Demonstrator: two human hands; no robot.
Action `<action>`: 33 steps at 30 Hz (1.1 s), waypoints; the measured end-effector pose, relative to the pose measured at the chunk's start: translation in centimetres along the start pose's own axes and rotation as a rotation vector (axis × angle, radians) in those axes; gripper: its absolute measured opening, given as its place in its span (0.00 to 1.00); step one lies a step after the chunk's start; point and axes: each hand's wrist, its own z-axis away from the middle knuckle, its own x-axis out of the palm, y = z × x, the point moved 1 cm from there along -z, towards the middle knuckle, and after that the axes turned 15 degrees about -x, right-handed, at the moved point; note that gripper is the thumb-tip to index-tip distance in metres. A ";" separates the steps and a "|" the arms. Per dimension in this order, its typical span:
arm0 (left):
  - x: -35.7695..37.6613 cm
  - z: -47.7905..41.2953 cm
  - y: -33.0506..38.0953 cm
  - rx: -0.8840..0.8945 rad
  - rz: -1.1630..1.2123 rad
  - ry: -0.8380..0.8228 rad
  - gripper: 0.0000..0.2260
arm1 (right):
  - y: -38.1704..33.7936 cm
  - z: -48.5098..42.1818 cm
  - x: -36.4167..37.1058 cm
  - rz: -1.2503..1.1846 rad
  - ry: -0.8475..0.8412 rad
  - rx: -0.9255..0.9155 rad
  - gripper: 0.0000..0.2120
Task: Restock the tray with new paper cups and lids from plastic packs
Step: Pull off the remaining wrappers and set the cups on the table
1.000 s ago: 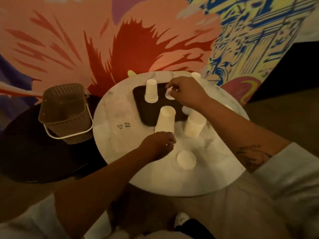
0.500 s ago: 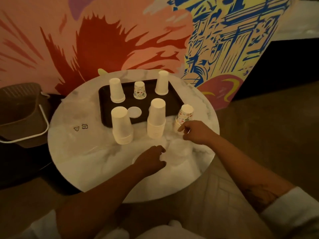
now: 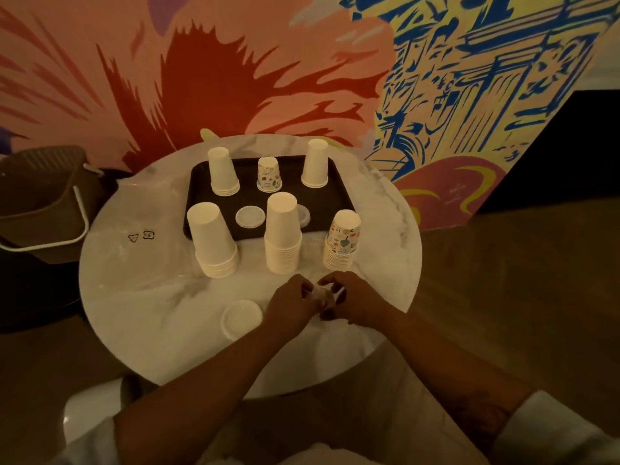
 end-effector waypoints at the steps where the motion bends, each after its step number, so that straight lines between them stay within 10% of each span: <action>1: 0.0 -0.2 -0.1 0.010 -0.008 0.006 0.10 | 0.0 0.1 0.1 0.051 -0.021 -0.049 0.28; 7: -0.4 -0.8 -0.9 -0.032 0.177 0.082 0.10 | -0.5 0.1 0.1 0.046 -0.019 -0.121 0.13; 21: -4.4 -1.0 0.3 -0.062 0.453 0.281 0.10 | 1.6 0.3 -1.0 -0.091 0.123 -0.054 0.13; 28: -6.3 1.0 4.3 0.080 0.500 0.147 0.13 | -3.6 1.4 -4.2 -0.206 0.488 -0.234 0.09; 33: -7.4 3.1 6.7 0.183 0.522 0.000 0.12 | -8.1 1.3 -5.3 -0.310 0.275 -0.304 0.07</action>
